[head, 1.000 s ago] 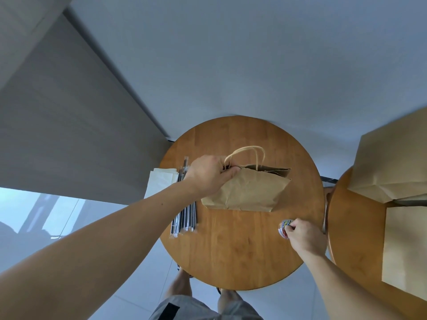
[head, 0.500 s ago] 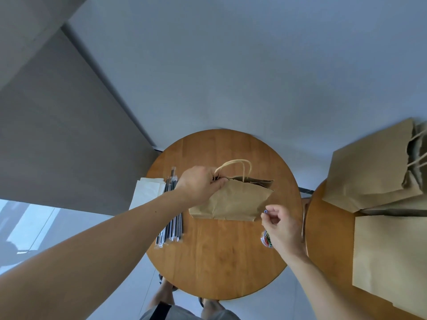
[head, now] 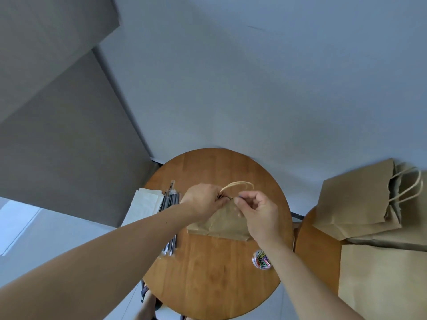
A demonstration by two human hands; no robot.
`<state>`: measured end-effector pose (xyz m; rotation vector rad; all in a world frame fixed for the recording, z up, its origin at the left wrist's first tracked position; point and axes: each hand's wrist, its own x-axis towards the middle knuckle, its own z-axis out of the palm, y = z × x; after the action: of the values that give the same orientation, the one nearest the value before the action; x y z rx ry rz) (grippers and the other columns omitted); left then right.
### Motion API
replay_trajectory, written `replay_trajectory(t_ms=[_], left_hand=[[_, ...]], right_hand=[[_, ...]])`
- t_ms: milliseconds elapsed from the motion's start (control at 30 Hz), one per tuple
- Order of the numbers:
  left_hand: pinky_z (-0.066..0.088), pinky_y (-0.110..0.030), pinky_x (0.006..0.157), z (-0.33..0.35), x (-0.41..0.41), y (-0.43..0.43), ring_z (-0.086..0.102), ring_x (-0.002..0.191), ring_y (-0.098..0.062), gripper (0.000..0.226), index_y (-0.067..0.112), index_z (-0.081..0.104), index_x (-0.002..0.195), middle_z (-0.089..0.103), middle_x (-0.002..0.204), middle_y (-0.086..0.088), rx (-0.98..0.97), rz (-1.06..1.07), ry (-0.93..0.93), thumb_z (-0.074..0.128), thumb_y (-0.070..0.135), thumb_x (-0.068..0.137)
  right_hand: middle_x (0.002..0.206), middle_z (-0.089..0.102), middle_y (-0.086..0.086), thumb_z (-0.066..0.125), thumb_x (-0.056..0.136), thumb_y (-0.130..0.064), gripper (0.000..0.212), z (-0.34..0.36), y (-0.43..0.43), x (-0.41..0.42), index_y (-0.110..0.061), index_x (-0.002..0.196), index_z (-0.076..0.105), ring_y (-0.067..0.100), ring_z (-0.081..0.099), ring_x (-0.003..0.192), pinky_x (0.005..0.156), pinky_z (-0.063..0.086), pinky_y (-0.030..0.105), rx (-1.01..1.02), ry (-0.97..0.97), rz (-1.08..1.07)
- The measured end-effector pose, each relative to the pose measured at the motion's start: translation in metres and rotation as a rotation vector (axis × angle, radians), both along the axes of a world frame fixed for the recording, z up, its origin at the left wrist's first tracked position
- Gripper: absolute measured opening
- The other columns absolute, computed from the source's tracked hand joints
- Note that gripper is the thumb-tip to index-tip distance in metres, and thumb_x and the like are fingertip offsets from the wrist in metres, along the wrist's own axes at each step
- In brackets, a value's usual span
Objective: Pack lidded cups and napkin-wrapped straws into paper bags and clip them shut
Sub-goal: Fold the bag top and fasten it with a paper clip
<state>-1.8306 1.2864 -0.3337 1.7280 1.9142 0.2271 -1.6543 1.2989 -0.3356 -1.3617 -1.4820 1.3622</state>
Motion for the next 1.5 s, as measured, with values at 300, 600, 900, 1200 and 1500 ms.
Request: replay_trajectory(t_ms=[300,600,900,1200,1500], left_hand=[[0.034,-0.028,0.055,-0.003,-0.003,0.005,0.053,0.067,-0.013,0.022,0.030,0.069,0.098,0.051,0.063,0.014,0.004,-0.035,-0.049,0.051,0.042,0.097],[0.033,-0.025,0.052,-0.004,-0.004,0.007,0.054,0.066,-0.011,0.022,0.030,0.069,0.099,0.054,0.065,0.014,-0.010,-0.037,-0.041,0.050,0.041,0.098],[0.032,-0.023,0.050,-0.008,-0.005,0.007,0.052,0.061,-0.008,0.023,0.029,0.069,0.094,0.052,0.062,0.015,-0.003,-0.036,-0.044,0.051,0.044,0.097],[0.034,-0.024,0.053,-0.005,-0.007,0.007,0.050,0.060,-0.005,0.023,0.032,0.070,0.105,0.052,0.062,0.015,-0.008,-0.068,-0.068,0.051,0.041,0.098],[0.032,-0.025,0.051,-0.004,-0.006,0.006,0.052,0.061,-0.008,0.023,0.032,0.061,0.080,0.052,0.064,0.014,-0.004,-0.041,-0.057,0.051,0.042,0.098]], right_hand=[[0.070,0.070,-0.003,0.071,0.089,-0.013,0.015,0.000,0.009,-0.006,-0.026,0.089,0.066,0.018,0.066,0.057,0.058,0.055,0.032,0.062,-0.085,0.029],[0.068,0.072,-0.003,0.078,0.083,-0.017,0.012,-0.001,0.012,-0.007,-0.024,0.084,0.067,0.013,0.068,0.063,0.067,0.057,0.036,-0.023,-0.132,0.053],[0.064,0.071,0.000,0.073,0.082,-0.027,0.017,0.003,0.008,-0.004,-0.018,0.078,0.059,0.016,0.069,0.060,0.066,0.058,0.045,0.025,-0.164,0.090],[0.072,0.073,0.004,0.078,0.083,-0.009,0.017,0.004,0.007,-0.006,-0.017,0.090,0.065,0.024,0.071,0.061,0.057,0.057,0.033,-0.067,0.009,0.028],[0.081,0.074,-0.015,0.073,0.087,-0.009,0.017,-0.003,0.011,-0.004,-0.019,0.101,0.074,0.007,0.072,0.072,0.069,0.057,0.019,0.077,-0.125,0.006]])
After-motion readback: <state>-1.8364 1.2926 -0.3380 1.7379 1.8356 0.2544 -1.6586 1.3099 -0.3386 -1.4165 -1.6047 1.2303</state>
